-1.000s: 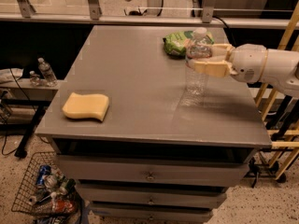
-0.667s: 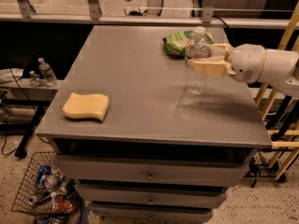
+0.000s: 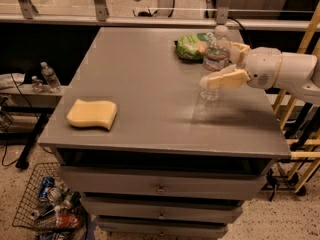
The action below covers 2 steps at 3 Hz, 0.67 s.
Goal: Place water bottle upright
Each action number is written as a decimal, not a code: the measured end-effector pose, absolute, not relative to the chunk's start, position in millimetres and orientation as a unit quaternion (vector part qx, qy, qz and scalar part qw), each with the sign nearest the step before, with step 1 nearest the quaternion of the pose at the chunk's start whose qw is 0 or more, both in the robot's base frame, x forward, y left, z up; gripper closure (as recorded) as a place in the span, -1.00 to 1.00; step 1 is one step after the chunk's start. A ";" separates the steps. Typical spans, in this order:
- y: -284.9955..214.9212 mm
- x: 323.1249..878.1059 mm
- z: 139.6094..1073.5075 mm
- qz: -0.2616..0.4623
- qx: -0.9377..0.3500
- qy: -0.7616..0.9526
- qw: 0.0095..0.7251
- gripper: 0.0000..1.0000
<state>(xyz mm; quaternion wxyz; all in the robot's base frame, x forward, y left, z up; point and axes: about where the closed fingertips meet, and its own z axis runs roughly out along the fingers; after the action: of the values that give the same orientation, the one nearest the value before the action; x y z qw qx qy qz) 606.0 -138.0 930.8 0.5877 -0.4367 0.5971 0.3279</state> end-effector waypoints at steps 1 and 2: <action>-137.5 605.9 931.1 0.328 -0.437 0.597 0.588 -1.00; -152.4 595.7 944.4 0.293 -0.453 0.605 0.586 -1.00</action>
Offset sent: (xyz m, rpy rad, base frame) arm -0.0263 -0.0457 0.0344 -0.1714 -0.0757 -0.0849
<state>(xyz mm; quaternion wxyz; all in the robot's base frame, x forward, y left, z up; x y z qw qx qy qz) 595.7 -152.4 944.4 0.5863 -0.4525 0.6049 0.2927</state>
